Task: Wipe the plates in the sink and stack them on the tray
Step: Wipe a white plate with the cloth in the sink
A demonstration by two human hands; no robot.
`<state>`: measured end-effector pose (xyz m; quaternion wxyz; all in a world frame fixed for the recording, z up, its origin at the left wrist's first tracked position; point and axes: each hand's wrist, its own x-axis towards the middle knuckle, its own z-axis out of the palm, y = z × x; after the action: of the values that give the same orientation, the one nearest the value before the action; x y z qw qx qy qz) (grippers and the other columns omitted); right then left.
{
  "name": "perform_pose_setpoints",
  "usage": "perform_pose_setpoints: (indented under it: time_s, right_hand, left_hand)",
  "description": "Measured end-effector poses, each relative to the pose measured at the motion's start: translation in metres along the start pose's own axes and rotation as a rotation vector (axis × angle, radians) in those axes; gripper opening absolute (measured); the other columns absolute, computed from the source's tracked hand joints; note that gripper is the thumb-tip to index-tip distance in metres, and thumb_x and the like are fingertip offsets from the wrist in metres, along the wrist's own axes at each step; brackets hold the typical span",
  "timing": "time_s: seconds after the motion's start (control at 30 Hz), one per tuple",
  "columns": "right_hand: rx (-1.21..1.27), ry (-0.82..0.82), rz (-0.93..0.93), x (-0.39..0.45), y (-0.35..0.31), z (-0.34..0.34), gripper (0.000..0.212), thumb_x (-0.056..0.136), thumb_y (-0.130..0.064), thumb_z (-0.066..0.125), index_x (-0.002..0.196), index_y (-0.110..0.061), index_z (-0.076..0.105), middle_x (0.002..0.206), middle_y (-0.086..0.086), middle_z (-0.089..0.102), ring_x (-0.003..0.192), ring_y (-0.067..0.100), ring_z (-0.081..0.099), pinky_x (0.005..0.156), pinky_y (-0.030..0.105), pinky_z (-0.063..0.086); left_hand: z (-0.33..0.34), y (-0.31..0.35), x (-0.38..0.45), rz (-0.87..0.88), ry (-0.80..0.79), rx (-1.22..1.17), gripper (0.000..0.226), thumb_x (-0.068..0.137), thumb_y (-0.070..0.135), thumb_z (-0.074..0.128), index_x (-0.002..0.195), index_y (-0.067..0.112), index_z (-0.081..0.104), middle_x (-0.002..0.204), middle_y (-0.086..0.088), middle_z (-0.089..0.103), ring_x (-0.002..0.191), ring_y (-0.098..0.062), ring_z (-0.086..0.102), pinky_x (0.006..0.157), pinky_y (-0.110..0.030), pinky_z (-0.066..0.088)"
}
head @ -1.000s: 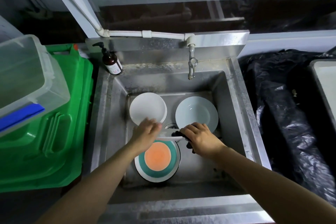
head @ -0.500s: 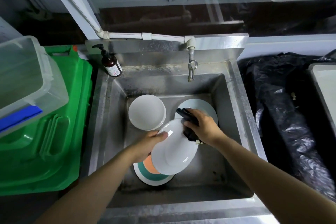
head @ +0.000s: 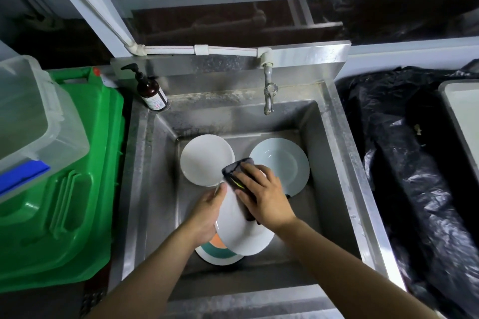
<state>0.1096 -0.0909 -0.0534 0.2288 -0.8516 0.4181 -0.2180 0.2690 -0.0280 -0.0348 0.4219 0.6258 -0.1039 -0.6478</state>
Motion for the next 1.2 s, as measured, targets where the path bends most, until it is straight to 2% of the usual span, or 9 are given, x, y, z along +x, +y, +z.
perform_pose_setpoints:
  time_s: [0.13, 0.23, 0.33, 0.4, 0.57, 0.67, 0.83, 1.07, 1.2]
  right_hand:
    - [0.121, 0.004, 0.343, 0.011, 0.027, 0.001, 0.04, 0.098, -0.028, 0.06, 0.138, -0.023, 0.058, 0.142, -0.004, 0.053, 0.118, 0.029, 0.05, 0.107, 0.027, 0.033]
    - [0.152, 0.026, 0.448, 0.012, 0.03, 0.001, 0.038, 0.099, -0.021, 0.06, 0.136, -0.019, 0.06, 0.138, 0.0, 0.057, 0.121, 0.027, 0.052, 0.102, 0.014, 0.024]
    - [0.107, 0.092, 0.331, 0.009, 0.01, 0.0, 0.037, 0.1, -0.023, 0.057, 0.137, -0.021, 0.059, 0.138, -0.002, 0.055, 0.117, 0.026, 0.052, 0.104, 0.02, 0.029]
    - [0.085, 0.09, 0.178, 0.008, -0.007, 0.003, 0.036, 0.1, -0.024, 0.057, 0.136, -0.022, 0.06, 0.141, -0.004, 0.053, 0.115, 0.029, 0.049, 0.106, 0.031, 0.036]
    - [0.053, 0.057, -0.077, 0.009, -0.03, 0.006, 0.039, 0.094, -0.015, 0.058, 0.131, -0.023, 0.064, 0.14, -0.002, 0.055, 0.116, 0.036, 0.048, 0.105, 0.044, 0.042]
    - [0.014, -0.006, -0.139, 0.005, -0.027, 0.006, 0.037, 0.095, -0.017, 0.058, 0.131, -0.024, 0.064, 0.142, -0.003, 0.055, 0.118, 0.038, 0.049, 0.103, 0.046, 0.043]
    - [-0.016, -0.087, -0.285, -0.011, -0.021, 0.001, 0.044, 0.094, -0.012, 0.06, 0.137, -0.024, 0.06, 0.148, -0.001, 0.05, 0.121, 0.039, 0.048, 0.11, 0.044, 0.038]
    - [-0.062, -0.101, -0.445, -0.038, -0.009, -0.001, 0.039, 0.097, -0.009, 0.053, 0.132, -0.02, 0.064, 0.148, 0.002, 0.051, 0.122, 0.042, 0.048, 0.104, 0.049, 0.042]
    - [-0.089, -0.097, -0.466, -0.059, 0.008, -0.004, 0.039, 0.103, -0.008, 0.045, 0.135, -0.022, 0.061, 0.152, 0.002, 0.047, 0.126, 0.044, 0.048, 0.1, 0.051, 0.042]
  left_hand:
    - [-0.008, 0.001, 0.005, -0.003, 0.062, 0.043, 0.036, 0.104, 0.047, 0.05, 0.119, 0.022, 0.07, 0.116, -0.003, 0.076, 0.114, -0.029, 0.069, 0.107, -0.055, 0.049]
    - [-0.009, 0.004, 0.007, 0.004, 0.054, 0.115, 0.045, 0.096, 0.066, 0.051, 0.114, 0.032, 0.073, 0.115, 0.005, 0.076, 0.114, -0.025, 0.069, 0.105, -0.053, 0.05]
    - [-0.012, 0.001, 0.016, 0.06, 0.021, 0.26, 0.066, 0.072, 0.095, 0.047, 0.114, 0.049, 0.071, 0.118, 0.015, 0.074, 0.116, -0.018, 0.067, 0.106, -0.051, 0.05]
    - [-0.011, -0.001, 0.023, 0.063, 0.023, 0.253, 0.074, 0.066, 0.099, 0.047, 0.116, 0.049, 0.07, 0.118, 0.012, 0.075, 0.116, -0.019, 0.067, 0.107, -0.051, 0.049]
    - [0.009, 0.011, 0.011, -0.065, 0.053, -0.049, 0.068, 0.097, 0.075, 0.027, 0.121, 0.029, 0.072, 0.119, -0.009, 0.075, 0.108, -0.025, 0.072, 0.098, -0.043, 0.055]
    - [0.003, 0.006, 0.017, -0.174, 0.008, -0.208, 0.084, 0.092, 0.079, 0.017, 0.137, 0.025, 0.061, 0.13, -0.017, 0.069, 0.121, -0.034, 0.065, 0.098, -0.045, 0.052]
    - [-0.009, 0.002, 0.027, -0.173, -0.062, -0.289, 0.096, 0.084, 0.084, 0.02, 0.136, 0.016, 0.064, 0.135, -0.022, 0.064, 0.128, -0.039, 0.059, 0.107, -0.049, 0.046]
    - [-0.015, 0.0, 0.034, -0.171, -0.029, -0.266, 0.074, 0.099, 0.067, 0.04, 0.135, 0.007, 0.061, 0.129, -0.022, 0.068, 0.115, -0.037, 0.069, 0.081, -0.043, 0.06]
    - [-0.025, 0.006, 0.041, -0.125, 0.005, -0.32, 0.085, 0.091, 0.076, 0.048, 0.146, 0.012, 0.05, 0.142, -0.021, 0.059, 0.128, -0.041, 0.059, 0.107, -0.057, 0.046]
